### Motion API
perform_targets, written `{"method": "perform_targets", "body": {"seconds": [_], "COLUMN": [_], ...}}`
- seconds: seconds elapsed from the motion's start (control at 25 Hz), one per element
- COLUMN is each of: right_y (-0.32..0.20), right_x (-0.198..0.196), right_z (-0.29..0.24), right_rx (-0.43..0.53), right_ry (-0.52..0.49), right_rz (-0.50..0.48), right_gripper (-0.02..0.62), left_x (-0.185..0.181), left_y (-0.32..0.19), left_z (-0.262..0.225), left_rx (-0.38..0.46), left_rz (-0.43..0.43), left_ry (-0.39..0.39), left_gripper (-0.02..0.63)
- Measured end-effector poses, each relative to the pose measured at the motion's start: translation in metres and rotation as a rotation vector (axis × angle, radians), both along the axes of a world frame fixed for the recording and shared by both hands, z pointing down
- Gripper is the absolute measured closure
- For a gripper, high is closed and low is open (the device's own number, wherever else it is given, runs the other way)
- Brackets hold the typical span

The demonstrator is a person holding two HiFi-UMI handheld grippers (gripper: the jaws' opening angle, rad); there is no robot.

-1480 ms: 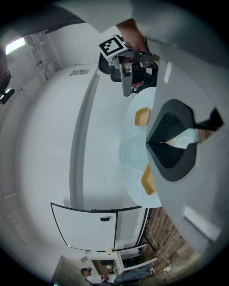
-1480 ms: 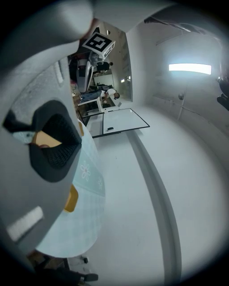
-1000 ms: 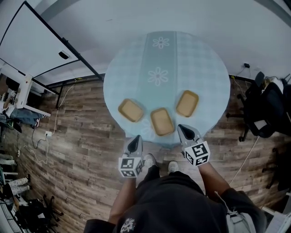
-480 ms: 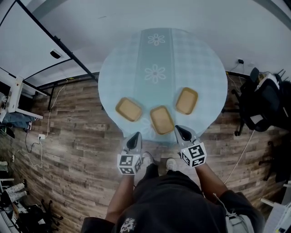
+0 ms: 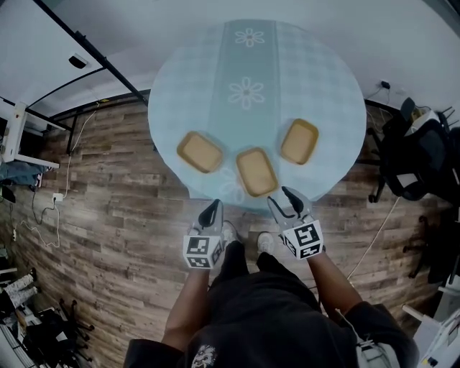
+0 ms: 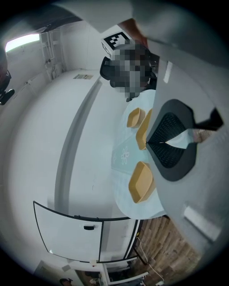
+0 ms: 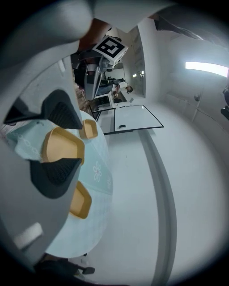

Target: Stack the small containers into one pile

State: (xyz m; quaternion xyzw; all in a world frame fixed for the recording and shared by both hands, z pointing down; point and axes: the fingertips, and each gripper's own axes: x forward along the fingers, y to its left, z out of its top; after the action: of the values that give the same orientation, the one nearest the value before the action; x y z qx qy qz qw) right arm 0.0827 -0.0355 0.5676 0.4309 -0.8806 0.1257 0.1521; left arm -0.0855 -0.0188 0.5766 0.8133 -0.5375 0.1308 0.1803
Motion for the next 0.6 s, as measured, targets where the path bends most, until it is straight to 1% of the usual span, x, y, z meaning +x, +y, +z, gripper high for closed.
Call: {"method": "perform_targets", "body": {"seconds": [0.16, 0.24, 0.36, 0.44, 0.6], "right_y": [0.003, 0.004, 0.007, 0.01, 0.006], "right_x": [-0.002, -0.003, -0.007, -0.012, -0.022], "right_z": [0.02, 0.033, 0.056, 0.071, 0.094], "right_rx": [-0.036, -0.056, -0.094, -0.119, -0.152], "right_ry": [-0.008, -0.005, 0.008, 0.016, 0.043], "right_rz": [0.017, 0.031, 0.041, 0.044, 0.056], "right_gripper": [0.301, 0.229, 0.141, 0.103, 0.064], "left_x": [0.002, 0.001, -0.002, -0.007, -0.019], "left_y": [0.005, 0.006, 0.009, 0.013, 0.015], "left_z": [0.016, 0.025, 0.039, 0.048, 0.06], "left_rx": [-0.031, -0.043, -0.064, -0.081, -0.102], "left_rz": [-0.002, -0.008, -0.023, -0.036, -0.052], "left_ry": [0.009, 0.006, 0.001, -0.001, -0.003], "left_gripper": [0.6, 0.601, 0.6, 0.6, 0.6]}}
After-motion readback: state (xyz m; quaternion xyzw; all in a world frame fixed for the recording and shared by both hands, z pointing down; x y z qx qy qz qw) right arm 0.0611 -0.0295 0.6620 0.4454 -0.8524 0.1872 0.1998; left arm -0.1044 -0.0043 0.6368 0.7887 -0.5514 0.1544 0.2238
